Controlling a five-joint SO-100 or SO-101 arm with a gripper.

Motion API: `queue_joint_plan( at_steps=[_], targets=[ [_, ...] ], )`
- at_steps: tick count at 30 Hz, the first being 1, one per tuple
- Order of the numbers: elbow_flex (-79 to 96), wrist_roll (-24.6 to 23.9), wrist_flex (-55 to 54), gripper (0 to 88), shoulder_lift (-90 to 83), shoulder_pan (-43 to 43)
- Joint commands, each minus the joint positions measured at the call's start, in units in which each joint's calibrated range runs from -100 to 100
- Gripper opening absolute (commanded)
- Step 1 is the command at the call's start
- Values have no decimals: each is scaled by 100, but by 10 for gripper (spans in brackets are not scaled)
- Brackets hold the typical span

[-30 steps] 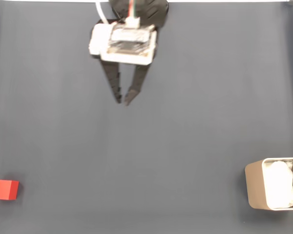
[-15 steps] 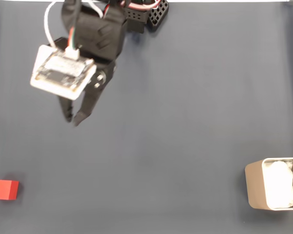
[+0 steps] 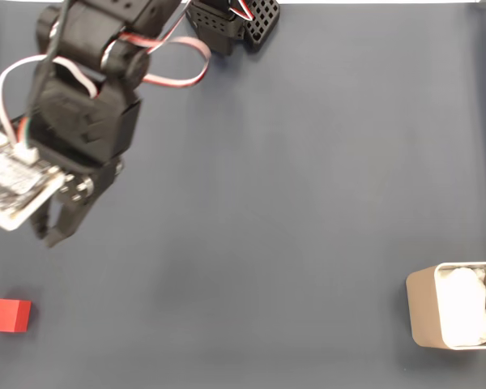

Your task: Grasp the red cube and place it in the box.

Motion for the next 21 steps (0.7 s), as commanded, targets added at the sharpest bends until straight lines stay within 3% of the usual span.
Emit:
queue_joint_plan(
  at_steps=[1, 21],
  targets=[
    [-576, 5, -329, 0, 299, 131],
    [-2683, 29, -460, 132, 2630, 721]
  ],
)
